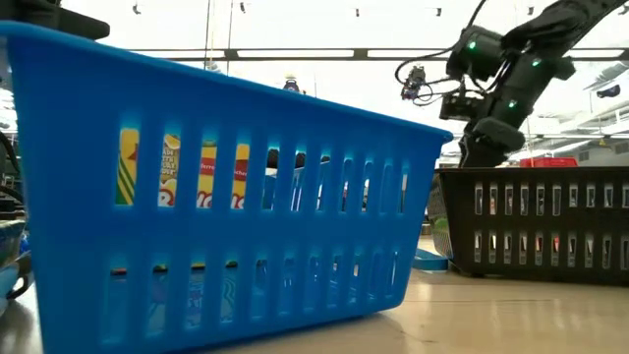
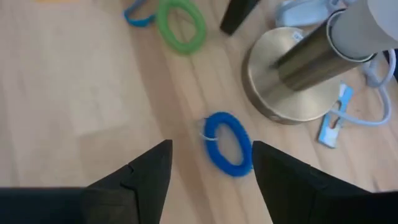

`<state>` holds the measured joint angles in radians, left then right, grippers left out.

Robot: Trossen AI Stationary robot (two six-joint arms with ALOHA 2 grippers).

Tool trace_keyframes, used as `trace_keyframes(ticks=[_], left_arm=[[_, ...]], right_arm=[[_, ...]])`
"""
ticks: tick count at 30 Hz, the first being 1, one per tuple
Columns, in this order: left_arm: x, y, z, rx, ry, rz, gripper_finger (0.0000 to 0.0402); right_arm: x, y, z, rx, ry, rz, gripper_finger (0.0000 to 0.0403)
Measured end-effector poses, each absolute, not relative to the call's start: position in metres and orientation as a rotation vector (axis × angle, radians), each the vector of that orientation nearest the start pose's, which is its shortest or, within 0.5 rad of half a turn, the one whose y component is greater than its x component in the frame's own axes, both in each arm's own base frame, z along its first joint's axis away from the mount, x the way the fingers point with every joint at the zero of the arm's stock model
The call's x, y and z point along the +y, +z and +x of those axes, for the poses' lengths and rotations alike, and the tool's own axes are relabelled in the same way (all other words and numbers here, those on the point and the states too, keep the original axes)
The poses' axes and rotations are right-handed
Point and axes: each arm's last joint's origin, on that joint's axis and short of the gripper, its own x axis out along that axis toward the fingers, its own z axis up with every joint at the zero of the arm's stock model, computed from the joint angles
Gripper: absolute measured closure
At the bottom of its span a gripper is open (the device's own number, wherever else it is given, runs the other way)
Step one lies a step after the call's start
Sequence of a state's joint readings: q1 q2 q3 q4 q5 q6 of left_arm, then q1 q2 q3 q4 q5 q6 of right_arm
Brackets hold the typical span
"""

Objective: Pick & Place Office Desk Supplies
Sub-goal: Put the blue spiral keychain into the green bin

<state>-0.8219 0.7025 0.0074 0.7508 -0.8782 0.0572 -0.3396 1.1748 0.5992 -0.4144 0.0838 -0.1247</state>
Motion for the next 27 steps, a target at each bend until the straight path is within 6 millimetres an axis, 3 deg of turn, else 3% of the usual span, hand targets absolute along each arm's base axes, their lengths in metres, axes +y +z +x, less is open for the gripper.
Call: trace_keyframes(ticks=[4, 12, 19, 23, 27], left_arm=[[-0.081, 0.17, 0.106, -0.048, 0.063, 0.0, 0.008], [-0.08, 0.171, 0.105, -0.053, 0.094, -0.005, 0.008], [-0.08, 0.17, 0.105, -0.052, 0.097, -0.014, 0.008], [-0.08, 0.17, 0.105, -0.052, 0.097, -0.016, 0.008], [-0.08, 0.17, 0.105, -0.052, 0.096, -0.021, 0.008]], right_arm=[[-0.087, 0.172, 0.204, 1.082, -0.285, -0.003, 0.0174], [-0.098, 0.154, 0.231, 1.202, -0.18, -0.047, 0.0174], [-0.103, 0.134, 0.232, 1.302, -0.137, -0.031, 0.0187], [-0.102, 0.133, 0.233, 1.3, -0.127, -0.032, 0.0218], [-0.097, 0.133, 0.235, 1.3, -0.127, -0.023, 0.0297]])
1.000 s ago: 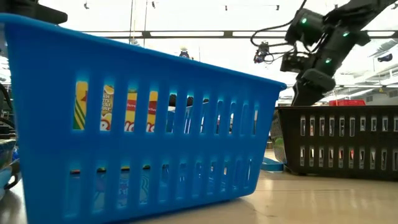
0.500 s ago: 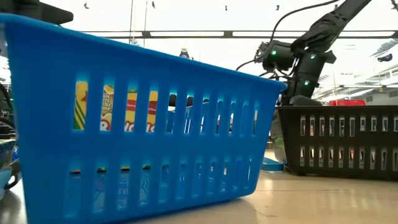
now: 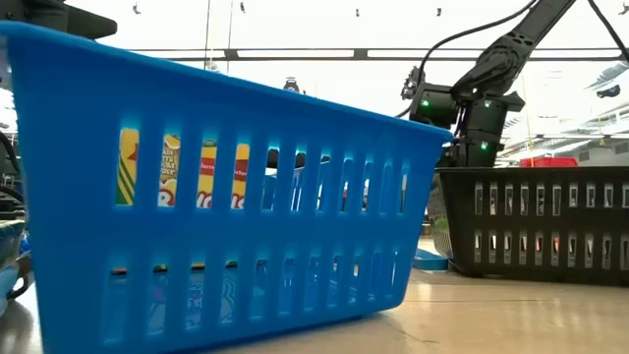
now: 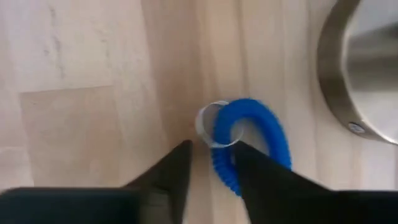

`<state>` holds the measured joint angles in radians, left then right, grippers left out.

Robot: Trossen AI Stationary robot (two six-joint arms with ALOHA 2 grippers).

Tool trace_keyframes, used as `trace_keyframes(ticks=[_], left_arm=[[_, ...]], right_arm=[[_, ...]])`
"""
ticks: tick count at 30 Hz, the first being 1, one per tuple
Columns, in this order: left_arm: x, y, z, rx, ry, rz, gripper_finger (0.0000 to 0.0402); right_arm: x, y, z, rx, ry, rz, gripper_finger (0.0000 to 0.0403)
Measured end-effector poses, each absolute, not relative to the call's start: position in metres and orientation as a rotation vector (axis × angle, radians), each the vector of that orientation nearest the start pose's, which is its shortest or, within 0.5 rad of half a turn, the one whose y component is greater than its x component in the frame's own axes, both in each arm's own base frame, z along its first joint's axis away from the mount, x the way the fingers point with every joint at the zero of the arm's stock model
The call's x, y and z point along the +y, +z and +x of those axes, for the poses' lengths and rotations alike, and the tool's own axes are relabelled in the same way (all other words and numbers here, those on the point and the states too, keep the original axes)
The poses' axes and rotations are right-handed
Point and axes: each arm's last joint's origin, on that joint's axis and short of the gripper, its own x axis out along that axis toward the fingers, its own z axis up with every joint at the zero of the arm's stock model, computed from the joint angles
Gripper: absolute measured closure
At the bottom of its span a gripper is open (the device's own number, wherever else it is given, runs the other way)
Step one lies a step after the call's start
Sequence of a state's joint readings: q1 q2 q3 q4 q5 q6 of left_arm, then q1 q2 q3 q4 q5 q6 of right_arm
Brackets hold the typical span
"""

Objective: Pick & Place Office Desk Supplies
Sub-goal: Put the blue spiral keychain into the green bin

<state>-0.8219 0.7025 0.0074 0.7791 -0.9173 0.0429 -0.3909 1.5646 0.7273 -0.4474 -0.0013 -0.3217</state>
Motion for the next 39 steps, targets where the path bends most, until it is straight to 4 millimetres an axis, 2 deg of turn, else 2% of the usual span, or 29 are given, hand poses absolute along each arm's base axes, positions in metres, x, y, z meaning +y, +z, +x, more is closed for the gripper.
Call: trace_keyframes(ticks=[2, 4, 11, 19, 27, 31, 34, 39], left_arm=[[-0.08, 0.17, 0.105, -0.052, 0.098, -0.022, 0.008], [-0.079, 0.17, 0.105, -0.051, 0.104, -0.022, 0.008], [-0.079, 0.17, 0.105, -0.048, 0.122, -0.019, 0.008], [-0.079, 0.17, 0.105, -0.048, 0.122, -0.021, 0.008], [-0.079, 0.17, 0.105, -0.049, 0.122, -0.04, 0.008], [-0.078, 0.172, 0.106, -0.059, 0.127, -0.067, 0.008], [-0.079, 0.18, 0.113, -0.074, 0.094, -0.082, 0.008], [-0.078, 0.192, 0.132, -0.076, 0.054, -0.069, 0.008]], right_arm=[[-0.093, 0.133, 0.236, 1.302, -0.122, -0.028, 0.0357], [-0.089, 0.133, 0.239, 1.292, -0.12, -0.042, 0.0384], [-0.068, 0.136, 0.249, 1.278, -0.132, -0.112, 0.0394], [-0.029, 0.163, 0.27, 1.162, -0.081, -0.164, 0.0398], [0.021, 0.217, 0.297, 0.907, 0.015, -0.215, 0.0399], [0.041, 0.237, 0.31, 0.713, 0.178, -0.192, 0.0399], [0.048, 0.246, 0.316, 0.587, 0.292, -0.157, 0.0399], [0.05, 0.255, 0.322, 0.461, 0.374, -0.153, 0.0402]])
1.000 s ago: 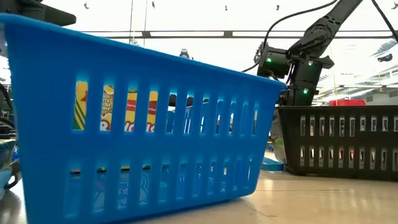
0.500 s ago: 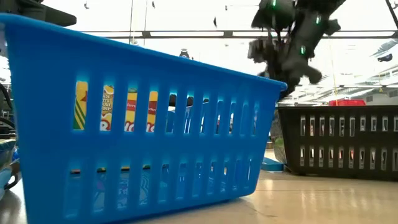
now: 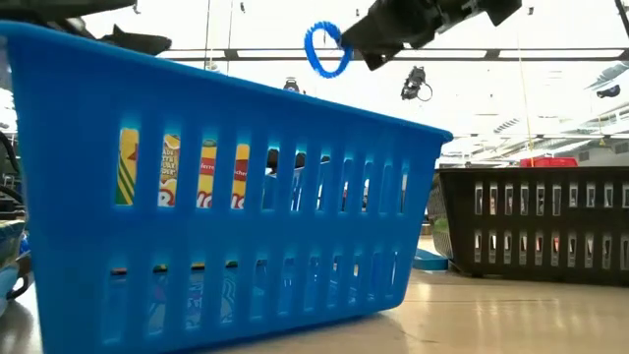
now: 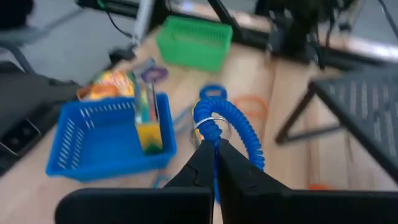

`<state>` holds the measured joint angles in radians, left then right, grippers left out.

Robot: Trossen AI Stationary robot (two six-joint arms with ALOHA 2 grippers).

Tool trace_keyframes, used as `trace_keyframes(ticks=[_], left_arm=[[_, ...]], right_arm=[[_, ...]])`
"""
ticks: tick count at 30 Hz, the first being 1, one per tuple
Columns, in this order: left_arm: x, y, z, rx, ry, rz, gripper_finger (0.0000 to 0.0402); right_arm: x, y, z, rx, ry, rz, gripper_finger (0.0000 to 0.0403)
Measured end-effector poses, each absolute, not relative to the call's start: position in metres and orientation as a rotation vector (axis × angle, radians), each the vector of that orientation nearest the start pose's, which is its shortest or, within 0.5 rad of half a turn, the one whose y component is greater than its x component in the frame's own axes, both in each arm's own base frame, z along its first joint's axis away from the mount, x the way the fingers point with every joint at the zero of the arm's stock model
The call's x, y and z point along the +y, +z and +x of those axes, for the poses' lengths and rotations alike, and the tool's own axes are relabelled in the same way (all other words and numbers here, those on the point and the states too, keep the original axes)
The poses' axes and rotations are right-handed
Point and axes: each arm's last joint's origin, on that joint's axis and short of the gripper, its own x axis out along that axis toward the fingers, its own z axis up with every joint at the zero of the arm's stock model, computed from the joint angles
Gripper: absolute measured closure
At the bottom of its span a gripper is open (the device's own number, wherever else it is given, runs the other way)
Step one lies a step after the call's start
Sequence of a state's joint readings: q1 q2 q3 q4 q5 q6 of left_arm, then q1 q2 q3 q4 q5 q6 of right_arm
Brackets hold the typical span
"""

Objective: Pick & Place Office Desk Supplies
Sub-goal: Put the blue spiral keychain into the green bin

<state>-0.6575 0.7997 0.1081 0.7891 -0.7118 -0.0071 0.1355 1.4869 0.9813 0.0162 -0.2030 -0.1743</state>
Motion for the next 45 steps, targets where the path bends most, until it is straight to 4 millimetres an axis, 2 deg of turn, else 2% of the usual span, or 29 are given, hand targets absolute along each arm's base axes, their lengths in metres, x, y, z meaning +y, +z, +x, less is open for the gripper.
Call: trace_keyframes(ticks=[7, 13, 18, 27, 37, 45], left_arm=[[-0.074, 0.199, 0.176, -0.014, 0.021, -0.02, 0.008], [-0.068, 0.201, 0.212, -0.024, -0.044, 0.034, 0.008], [-0.059, 0.199, 0.234, 0.0, -0.119, 0.008, 0.008], [-0.056, 0.201, 0.26, -0.018, -0.267, -0.006, 0.008], [-0.064, 0.203, 0.292, -0.013, -0.344, -0.008, 0.008], [-0.067, 0.207, 0.306, -0.024, -0.35, -0.008, 0.0091]], right_arm=[[0.052, 0.263, 0.327, 0.342, 0.477, -0.154, 0.0402], [0.055, 0.263, 0.326, 0.338, 0.514, -0.149, 0.0403], [0.06, 0.264, 0.326, 0.324, 0.54, -0.151, 0.0403], [0.062, 0.265, 0.326, 0.309, 0.548, -0.155, 0.0403], [0.061, 0.266, 0.327, 0.298, 0.527, -0.16, 0.0403], [0.06, 0.266, 0.327, 0.297, 0.525, -0.164, 0.0403]])
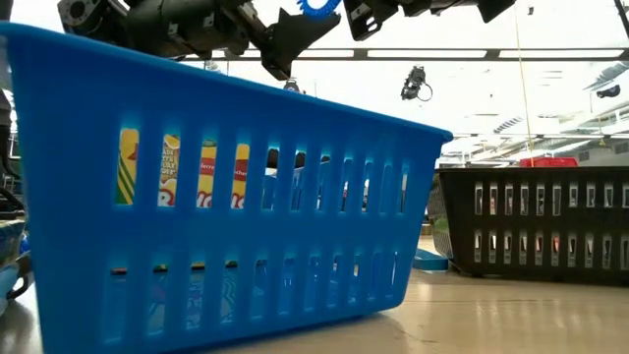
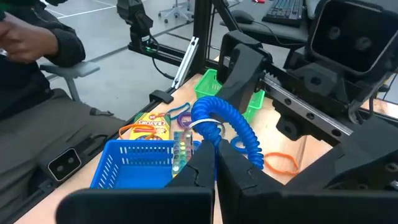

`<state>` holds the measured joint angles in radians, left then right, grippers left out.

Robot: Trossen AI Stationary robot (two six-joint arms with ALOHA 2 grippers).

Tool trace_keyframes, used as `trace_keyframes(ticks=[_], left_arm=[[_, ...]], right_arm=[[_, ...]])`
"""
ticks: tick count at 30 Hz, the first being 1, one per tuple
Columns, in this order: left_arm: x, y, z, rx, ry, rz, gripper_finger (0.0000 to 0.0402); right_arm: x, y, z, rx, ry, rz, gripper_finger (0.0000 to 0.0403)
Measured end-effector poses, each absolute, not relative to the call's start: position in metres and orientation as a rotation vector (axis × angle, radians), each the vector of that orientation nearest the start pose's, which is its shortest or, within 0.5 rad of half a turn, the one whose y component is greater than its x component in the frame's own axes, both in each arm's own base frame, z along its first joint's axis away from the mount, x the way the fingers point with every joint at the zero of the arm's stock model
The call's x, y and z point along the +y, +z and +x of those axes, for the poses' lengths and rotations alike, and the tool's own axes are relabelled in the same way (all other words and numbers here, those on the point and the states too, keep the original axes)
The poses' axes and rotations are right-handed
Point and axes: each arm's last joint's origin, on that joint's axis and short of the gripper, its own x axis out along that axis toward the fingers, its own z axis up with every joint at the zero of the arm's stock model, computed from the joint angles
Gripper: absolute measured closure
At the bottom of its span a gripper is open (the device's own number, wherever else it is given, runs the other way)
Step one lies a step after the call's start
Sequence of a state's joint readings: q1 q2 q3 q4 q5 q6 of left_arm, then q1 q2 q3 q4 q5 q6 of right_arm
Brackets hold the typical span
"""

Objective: Pick & Place Office Desk Supplies
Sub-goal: Put the blue spiral keychain into the green bin

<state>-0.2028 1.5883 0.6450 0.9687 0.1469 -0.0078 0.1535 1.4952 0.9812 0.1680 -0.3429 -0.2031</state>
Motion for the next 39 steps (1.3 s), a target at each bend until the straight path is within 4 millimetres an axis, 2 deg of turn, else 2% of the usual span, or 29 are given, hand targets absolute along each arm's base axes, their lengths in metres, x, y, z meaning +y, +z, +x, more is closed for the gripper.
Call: trace_keyframes(ticks=[3, 6, 9, 14, 15, 19, 23, 29, 34, 39], left_arm=[[-0.068, 0.208, 0.306, -0.028, -0.336, -0.009, 0.0117], [-0.071, 0.208, 0.306, -0.029, -0.308, -0.001, 0.0161], [-0.075, 0.207, 0.305, -0.029, -0.288, 0.023, 0.0226], [-0.084, 0.208, 0.303, -0.04, -0.28, 0.072, 0.0365], [-0.084, 0.208, 0.302, -0.042, -0.276, 0.073, 0.0377], [-0.087, 0.208, 0.302, -0.041, -0.285, 0.072, 0.0377], [-0.092, 0.206, 0.3, -0.014, -0.323, 0.068, 0.0377], [-0.102, 0.207, 0.289, 0.089, -0.285, 0.098, 0.0378], [-0.113, 0.216, 0.272, 0.16, -0.209, 0.157, 0.0378], [-0.125, 0.219, 0.248, 0.278, -0.135, 0.178, 0.0378]], right_arm=[[0.06, 0.266, 0.327, 0.298, 0.512, -0.167, 0.0403], [0.06, 0.266, 0.327, 0.295, 0.51, -0.171, 0.0403], [0.06, 0.266, 0.327, 0.295, 0.507, -0.171, 0.0403], [0.06, 0.267, 0.327, 0.294, 0.496, -0.174, 0.0401], [0.06, 0.267, 0.327, 0.294, 0.497, -0.174, 0.0401], [0.06, 0.267, 0.328, 0.288, 0.495, -0.174, 0.0399], [0.06, 0.267, 0.328, 0.287, 0.489, -0.164, 0.0377], [0.058, 0.264, 0.327, 0.339, 0.426, -0.14, 0.0295], [0.057, 0.261, 0.326, 0.369, 0.412, -0.142, 0.0216], [0.058, 0.259, 0.325, 0.39, 0.429, -0.135, 0.0188]])
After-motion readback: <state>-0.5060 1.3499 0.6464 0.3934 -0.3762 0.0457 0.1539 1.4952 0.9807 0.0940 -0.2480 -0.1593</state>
